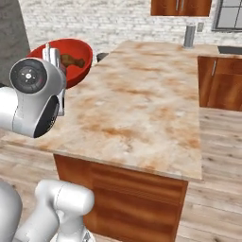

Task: The microwave is finished heating the chicken drumstick and onion. Take the bowl containing the food and place it on the dining counter.

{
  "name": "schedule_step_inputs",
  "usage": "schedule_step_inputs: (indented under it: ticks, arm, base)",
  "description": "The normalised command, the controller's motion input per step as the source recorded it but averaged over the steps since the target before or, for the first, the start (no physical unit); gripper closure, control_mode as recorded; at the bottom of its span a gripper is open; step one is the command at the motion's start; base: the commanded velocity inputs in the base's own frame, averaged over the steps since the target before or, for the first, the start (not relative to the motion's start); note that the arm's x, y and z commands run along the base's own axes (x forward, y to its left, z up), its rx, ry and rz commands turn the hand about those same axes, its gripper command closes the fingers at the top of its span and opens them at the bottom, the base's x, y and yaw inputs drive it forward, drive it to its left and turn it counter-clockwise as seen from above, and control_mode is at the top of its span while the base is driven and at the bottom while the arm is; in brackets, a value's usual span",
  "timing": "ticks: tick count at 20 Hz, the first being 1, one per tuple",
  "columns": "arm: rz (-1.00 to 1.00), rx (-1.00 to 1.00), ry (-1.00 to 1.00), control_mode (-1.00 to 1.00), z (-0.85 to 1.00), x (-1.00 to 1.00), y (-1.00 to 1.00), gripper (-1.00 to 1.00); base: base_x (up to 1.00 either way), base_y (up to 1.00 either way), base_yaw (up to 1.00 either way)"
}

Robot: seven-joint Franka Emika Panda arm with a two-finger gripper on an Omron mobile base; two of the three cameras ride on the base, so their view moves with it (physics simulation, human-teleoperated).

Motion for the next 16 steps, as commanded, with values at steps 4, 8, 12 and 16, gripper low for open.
schedule_step_inputs:
  ticks: [4, 8, 12, 16]
  arm:
    - [0.00, 0.00, 0.00, 1.00, 0.00, 0.00, 0.00, 1.00]
    - [0.00, 0.00, 0.01, -1.00, -0.02, 0.20, 0.00, 1.00]
    - [0.00, 0.00, 0.19, -1.00, -0.30, 0.97, -0.08, 1.00]
    - [0.06, 0.00, 0.37, -1.00, -0.61, 1.00, -0.42, 1.00]
  base:
    - [0.45, 1.00, -0.40]
    - [0.41, 0.53, -0.15]
    - [0.00, 0.00, 0.00]
    - [0.00, 0.00, 0.00]
